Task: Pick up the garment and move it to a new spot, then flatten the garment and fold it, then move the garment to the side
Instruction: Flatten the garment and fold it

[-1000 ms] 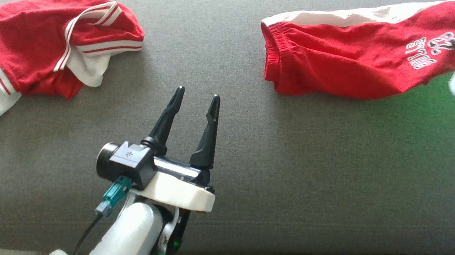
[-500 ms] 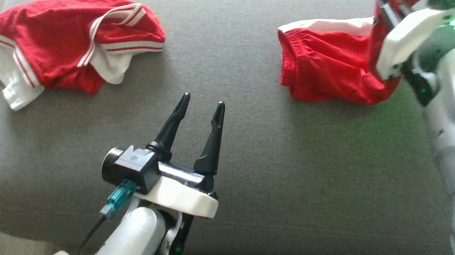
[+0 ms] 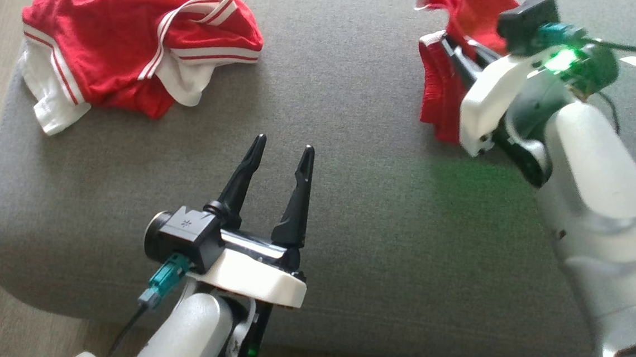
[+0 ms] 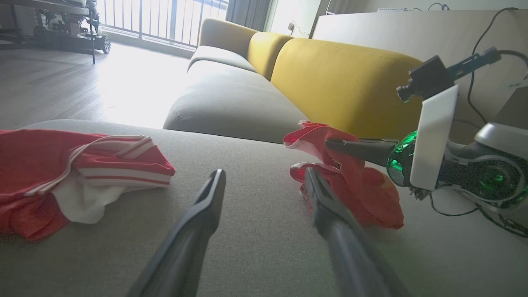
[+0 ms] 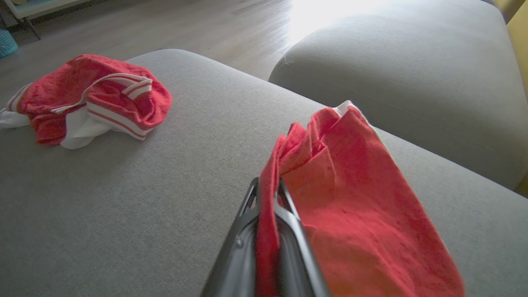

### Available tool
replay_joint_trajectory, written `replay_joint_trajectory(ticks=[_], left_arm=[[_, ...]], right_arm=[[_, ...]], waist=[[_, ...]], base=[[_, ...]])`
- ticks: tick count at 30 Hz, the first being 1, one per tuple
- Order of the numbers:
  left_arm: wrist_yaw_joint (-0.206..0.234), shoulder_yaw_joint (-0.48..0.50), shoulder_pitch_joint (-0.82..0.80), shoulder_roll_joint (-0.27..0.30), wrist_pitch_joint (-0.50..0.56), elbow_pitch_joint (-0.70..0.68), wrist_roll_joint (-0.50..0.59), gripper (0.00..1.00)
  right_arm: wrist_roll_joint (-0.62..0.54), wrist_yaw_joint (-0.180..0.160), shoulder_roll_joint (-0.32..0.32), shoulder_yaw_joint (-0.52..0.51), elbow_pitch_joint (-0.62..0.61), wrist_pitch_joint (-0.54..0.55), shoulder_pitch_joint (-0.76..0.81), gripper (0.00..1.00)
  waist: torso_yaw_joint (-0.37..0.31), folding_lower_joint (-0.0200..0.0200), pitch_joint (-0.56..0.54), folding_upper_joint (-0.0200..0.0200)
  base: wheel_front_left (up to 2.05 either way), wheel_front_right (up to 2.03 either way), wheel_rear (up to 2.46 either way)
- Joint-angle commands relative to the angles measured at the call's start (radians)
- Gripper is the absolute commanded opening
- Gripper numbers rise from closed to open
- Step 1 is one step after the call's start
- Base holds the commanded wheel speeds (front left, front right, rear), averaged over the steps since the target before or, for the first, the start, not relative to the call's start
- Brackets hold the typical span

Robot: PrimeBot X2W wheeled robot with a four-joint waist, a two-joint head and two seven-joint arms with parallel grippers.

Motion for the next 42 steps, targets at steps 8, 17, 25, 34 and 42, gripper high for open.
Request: replay_joint_trajectory(ticks=[8, 17, 25, 34, 42], left_arm=[[0.006, 0.025, -0.026, 0.006, -0.005, -0.035, -0.011, 1.00], [0.008, 0.034, -0.019, 0.006, -0.005, -0.034, -0.010, 1.00], [0.012, 0.068, 0.000, 0.006, -0.005, -0.045, -0.001, 1.00], [0.036, 0.133, 0.059, 0.006, -0.005, -0.043, 0.003, 1.00], [0.081, 0.204, 0.134, 0.006, -0.005, -0.054, 0.026, 1.00]], right_arm=[[-0.014, 0.000, 0.041, 0.016, -0.143, 0.076, 0.104, 0.04], [0.026, 0.000, 0.066, -0.084, -0.265, 0.051, 0.213, 1.00], [0.011, 0.000, 0.066, -0.265, -0.359, -0.034, 0.325, 1.00], [0.014, 0.000, 0.080, -0.402, -0.365, -0.198, 0.481, 1.00], [-0.032, 0.000, 0.110, -0.439, -0.358, -0.381, 0.622, 1.00]], waist=[[0.007, 0.0000, -0.001, 0.0000], [-0.013, 0.0000, -0.009, 0.0000], [-0.060, 0.0000, -0.038, 0.0000], [-0.097, 0.0000, -0.103, 0.0000], [-0.130, 0.0000, -0.145, 0.0000]], base=[[0.00, 0.00, 0.00], [0.00, 0.00, 0.00], [0.00, 0.00, 0.00], [0.00, 0.00, 0.00], [0.00, 0.00, 0.00]])
